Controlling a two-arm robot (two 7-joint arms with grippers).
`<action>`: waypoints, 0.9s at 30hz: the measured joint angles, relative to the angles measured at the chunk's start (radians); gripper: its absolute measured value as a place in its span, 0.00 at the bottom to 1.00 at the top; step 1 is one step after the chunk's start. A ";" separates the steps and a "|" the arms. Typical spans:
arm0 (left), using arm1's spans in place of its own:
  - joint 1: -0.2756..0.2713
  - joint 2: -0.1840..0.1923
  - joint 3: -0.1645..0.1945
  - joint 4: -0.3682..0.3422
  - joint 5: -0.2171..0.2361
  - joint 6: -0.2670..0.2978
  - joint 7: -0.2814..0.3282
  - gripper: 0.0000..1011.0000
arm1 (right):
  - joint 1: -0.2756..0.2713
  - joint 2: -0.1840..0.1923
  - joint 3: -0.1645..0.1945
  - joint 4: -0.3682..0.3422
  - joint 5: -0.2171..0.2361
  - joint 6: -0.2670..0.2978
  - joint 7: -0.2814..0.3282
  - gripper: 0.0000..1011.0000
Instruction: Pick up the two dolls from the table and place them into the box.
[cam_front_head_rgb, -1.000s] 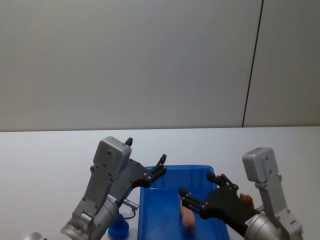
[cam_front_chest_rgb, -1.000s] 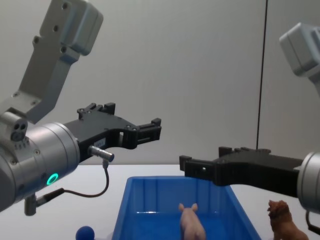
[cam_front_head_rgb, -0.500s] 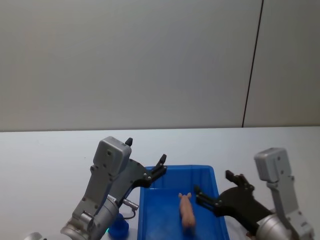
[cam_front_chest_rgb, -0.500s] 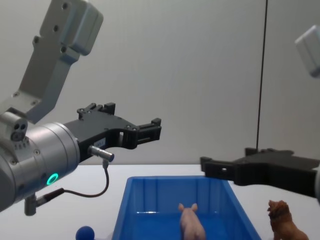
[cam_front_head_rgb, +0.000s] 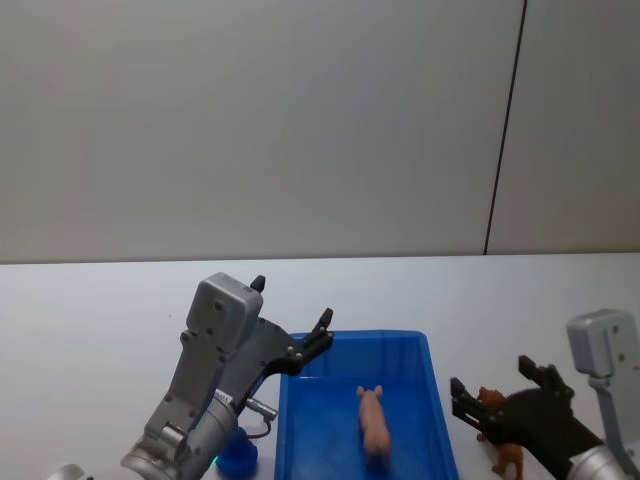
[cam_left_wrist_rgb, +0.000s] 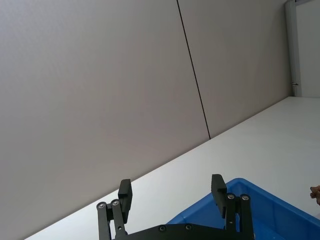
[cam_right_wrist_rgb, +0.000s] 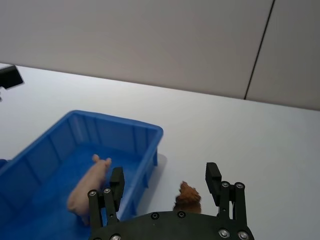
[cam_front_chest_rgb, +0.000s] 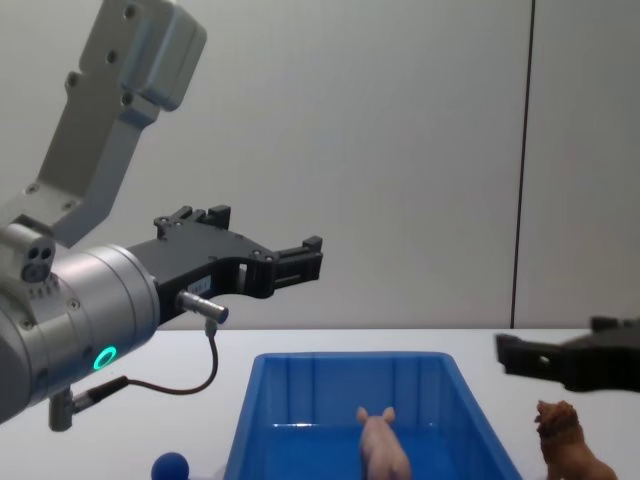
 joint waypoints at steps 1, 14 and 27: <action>0.000 0.000 0.000 0.000 0.000 0.000 0.000 0.99 | -0.004 0.003 0.003 -0.001 0.002 0.002 -0.004 0.99; 0.000 0.000 0.000 0.000 0.000 0.000 0.000 0.99 | -0.032 0.025 0.024 0.032 0.026 0.021 -0.026 0.99; 0.000 0.000 0.000 0.000 0.000 0.000 0.000 0.99 | -0.014 0.011 0.014 0.133 0.016 0.009 0.024 0.98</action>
